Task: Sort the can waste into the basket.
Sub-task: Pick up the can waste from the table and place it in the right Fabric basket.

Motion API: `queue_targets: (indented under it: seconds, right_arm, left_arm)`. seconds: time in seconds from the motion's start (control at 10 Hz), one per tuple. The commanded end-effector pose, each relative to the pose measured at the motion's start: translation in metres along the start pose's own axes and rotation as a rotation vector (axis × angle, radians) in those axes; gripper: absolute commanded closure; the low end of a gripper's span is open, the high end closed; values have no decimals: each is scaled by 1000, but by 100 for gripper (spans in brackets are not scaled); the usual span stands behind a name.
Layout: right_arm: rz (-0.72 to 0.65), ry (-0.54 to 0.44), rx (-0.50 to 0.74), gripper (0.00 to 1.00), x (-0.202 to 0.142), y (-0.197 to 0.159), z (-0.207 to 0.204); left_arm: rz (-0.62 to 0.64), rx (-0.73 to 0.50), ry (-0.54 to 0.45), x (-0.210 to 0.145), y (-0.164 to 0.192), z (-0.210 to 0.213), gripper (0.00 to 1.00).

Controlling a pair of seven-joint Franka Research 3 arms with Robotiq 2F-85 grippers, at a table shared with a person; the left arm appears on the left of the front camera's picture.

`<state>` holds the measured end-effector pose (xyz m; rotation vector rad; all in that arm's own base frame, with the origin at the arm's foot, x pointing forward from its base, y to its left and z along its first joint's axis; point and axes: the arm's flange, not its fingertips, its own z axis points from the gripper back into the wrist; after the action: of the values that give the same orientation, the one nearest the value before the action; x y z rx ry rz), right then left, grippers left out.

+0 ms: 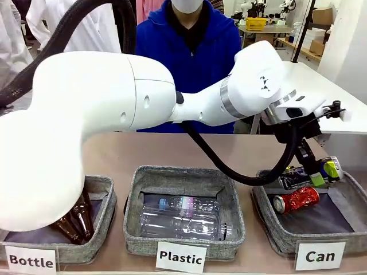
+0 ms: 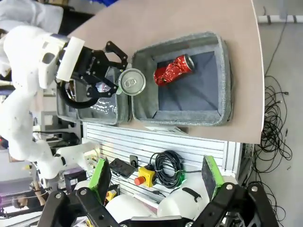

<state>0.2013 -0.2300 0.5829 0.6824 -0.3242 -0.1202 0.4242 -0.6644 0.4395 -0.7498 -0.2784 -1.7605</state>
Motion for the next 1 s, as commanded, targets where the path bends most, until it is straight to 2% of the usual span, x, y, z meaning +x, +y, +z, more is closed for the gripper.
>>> queue_targets:
  seconds: [0.0,0.1,0.2,0.8,0.9]
  right_arm:
    - [-10,-2,4,0,0,3,4]
    - [-10,-2,4,0,0,3,4]
    - [-10,-2,4,0,0,3,4]
    - [-10,-2,4,0,0,3,4]
    - [-10,-2,4,0,0,3,4]
  left_arm:
    - [-7,6,25,9,17,2,58]
    - [-11,-14,0,8,16,3,33]
    - [-20,-8,3,7,15,4,0]
    - [41,-25,19,-1,13,20,0]
    - [142,-54,22,-4,3,37,0]
